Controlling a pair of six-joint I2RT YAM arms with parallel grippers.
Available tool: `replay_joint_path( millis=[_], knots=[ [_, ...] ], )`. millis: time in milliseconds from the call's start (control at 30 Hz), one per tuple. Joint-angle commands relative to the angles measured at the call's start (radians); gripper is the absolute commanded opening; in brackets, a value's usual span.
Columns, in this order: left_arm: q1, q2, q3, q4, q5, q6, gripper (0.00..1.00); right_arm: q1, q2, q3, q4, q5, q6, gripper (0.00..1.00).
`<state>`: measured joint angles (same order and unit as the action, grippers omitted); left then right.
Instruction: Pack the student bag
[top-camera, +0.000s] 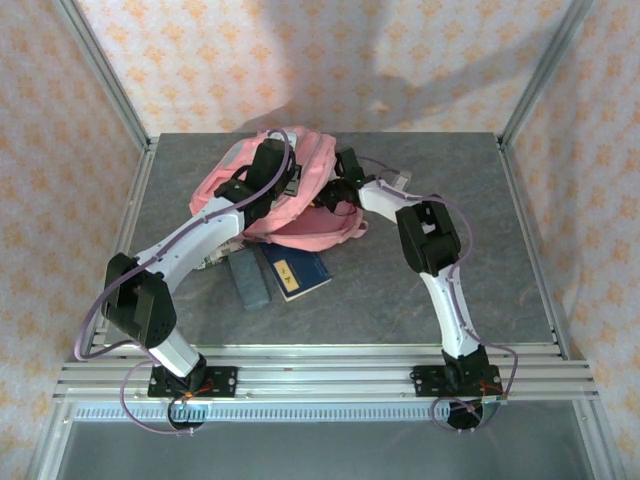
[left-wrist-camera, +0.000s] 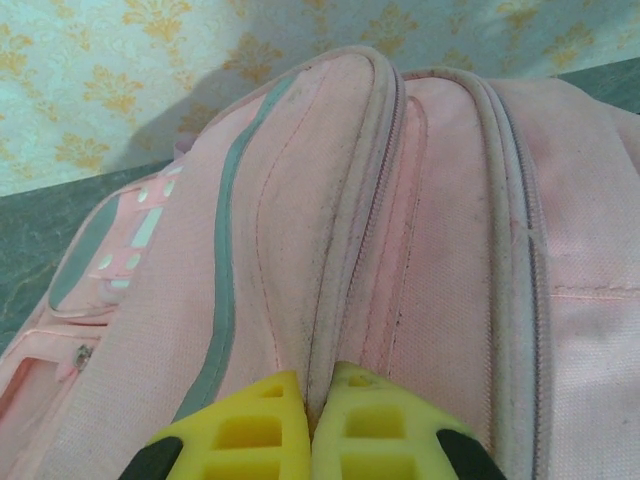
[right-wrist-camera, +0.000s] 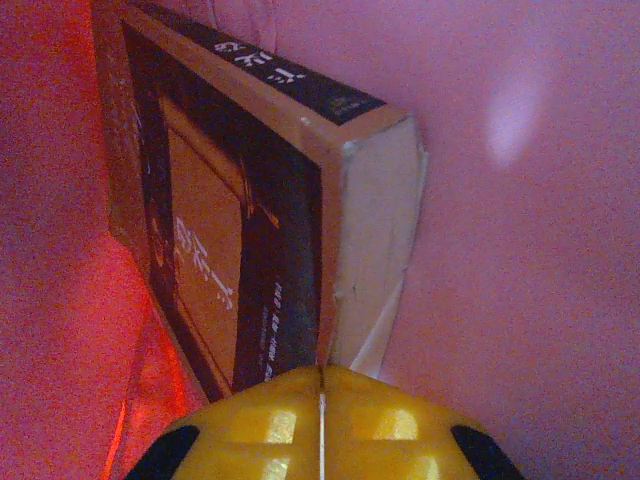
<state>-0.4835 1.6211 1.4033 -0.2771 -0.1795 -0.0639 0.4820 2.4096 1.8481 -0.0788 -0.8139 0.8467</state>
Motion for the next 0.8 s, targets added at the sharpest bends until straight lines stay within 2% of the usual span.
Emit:
replay_joint_path(
  millis=[0, 67, 167, 300, 567, 733, 767],
  knots=[
    [-0.001, 0.014, 0.022, 0.125, -0.009, -0.02, 0.0, 0.036, 0.072, 0.12, 0.026, -0.025, 0.026, 0.06],
    [0.002, 0.024, 0.023, 0.134, -0.021, -0.018, 0.0, 0.037, 0.094, 0.151, 0.054, -0.053, 0.049, 0.07],
    [0.002, 0.041, 0.025, 0.147, -0.051, -0.003, 0.0, 0.031, 0.05, 0.105, 0.058, -0.01, 0.023, 0.12],
    [0.014, 0.079, 0.044, 0.168, -0.113, 0.016, 0.0, -0.003, -0.099, -0.08, 0.1, 0.044, -0.006, 0.22],
    [0.03, 0.215, 0.182, 0.16, -0.195, 0.031, 0.0, -0.049, -0.445, -0.425, 0.013, 0.2, -0.171, 0.28],
    [0.021, 0.227, 0.195, 0.129, -0.168, -0.003, 0.0, -0.031, -0.651, -0.65, -0.001, 0.253, -0.234, 0.29],
    [0.015, 0.218, 0.184, 0.124, -0.166, -0.018, 0.05, -0.015, -0.683, -0.688, -0.006, 0.268, -0.249, 0.29]
  ],
)
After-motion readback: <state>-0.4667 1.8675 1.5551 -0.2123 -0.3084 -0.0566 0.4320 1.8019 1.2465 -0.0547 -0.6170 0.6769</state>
